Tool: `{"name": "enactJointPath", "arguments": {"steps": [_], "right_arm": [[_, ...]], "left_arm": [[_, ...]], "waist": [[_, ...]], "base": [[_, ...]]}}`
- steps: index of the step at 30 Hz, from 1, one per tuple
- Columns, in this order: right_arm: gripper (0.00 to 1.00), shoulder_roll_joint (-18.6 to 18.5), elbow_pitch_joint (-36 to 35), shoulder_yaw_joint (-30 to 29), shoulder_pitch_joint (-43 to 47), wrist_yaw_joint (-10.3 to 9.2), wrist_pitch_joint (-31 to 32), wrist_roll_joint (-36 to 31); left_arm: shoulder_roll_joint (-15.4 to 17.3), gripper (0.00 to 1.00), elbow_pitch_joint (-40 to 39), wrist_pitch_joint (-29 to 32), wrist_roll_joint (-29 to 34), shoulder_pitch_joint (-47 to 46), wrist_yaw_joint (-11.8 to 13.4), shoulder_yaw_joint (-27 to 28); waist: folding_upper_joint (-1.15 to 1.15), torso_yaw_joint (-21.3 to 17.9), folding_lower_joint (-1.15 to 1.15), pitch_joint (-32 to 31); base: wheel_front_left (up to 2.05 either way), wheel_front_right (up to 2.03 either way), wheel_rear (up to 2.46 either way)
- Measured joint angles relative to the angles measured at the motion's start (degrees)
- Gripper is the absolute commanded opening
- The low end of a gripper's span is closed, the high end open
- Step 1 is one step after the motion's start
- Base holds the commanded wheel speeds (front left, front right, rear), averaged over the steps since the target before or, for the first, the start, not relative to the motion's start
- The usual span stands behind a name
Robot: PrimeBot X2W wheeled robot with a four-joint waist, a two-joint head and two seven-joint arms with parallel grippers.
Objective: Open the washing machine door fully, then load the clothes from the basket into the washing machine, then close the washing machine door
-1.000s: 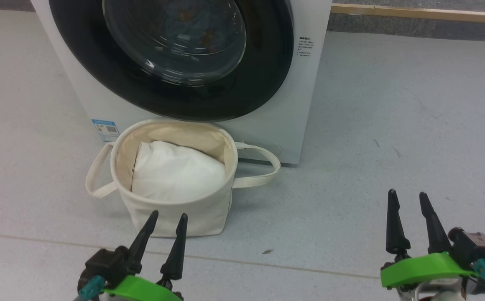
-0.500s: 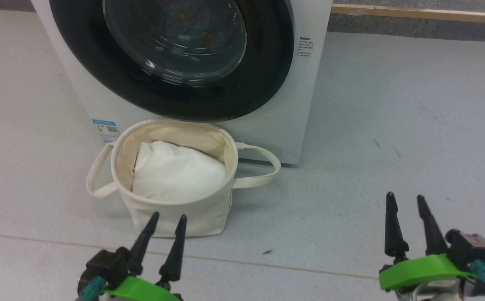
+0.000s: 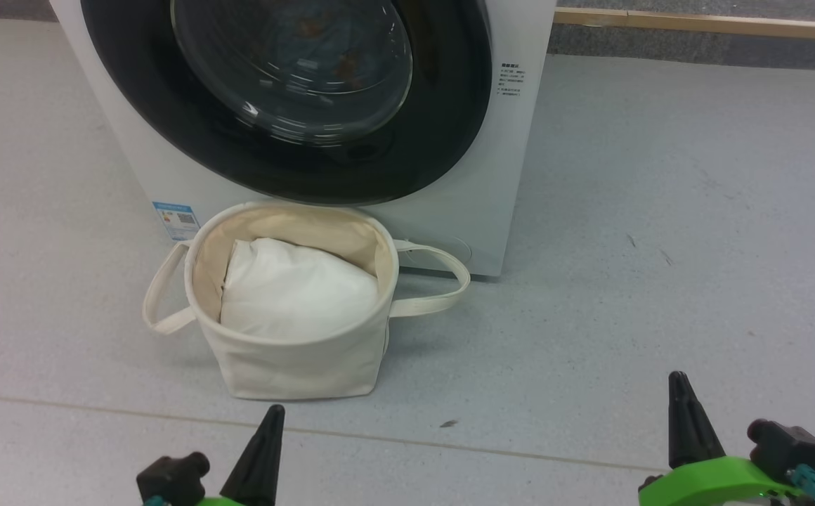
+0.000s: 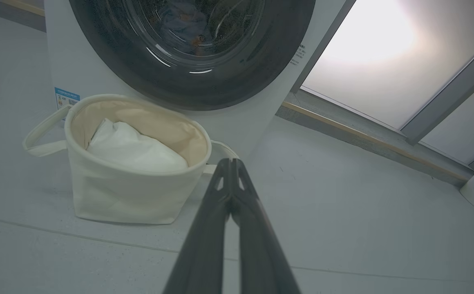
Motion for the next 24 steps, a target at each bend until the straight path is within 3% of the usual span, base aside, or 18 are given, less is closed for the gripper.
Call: {"name": "enactJointPath", "arguments": {"steps": [24], "right_arm": [[0.0, -0.1, 0.1, -1.3, -0.4, 0.0, 3.3, 14.3]], "left_arm": [[0.0, 0.0, -1.1, 3.6, -14.0, 0.0, 0.0, 2.5]], "waist": [[-0.01, -0.4, -0.03, 0.1]], "base": [[0.0, 0.0, 0.0]]}}
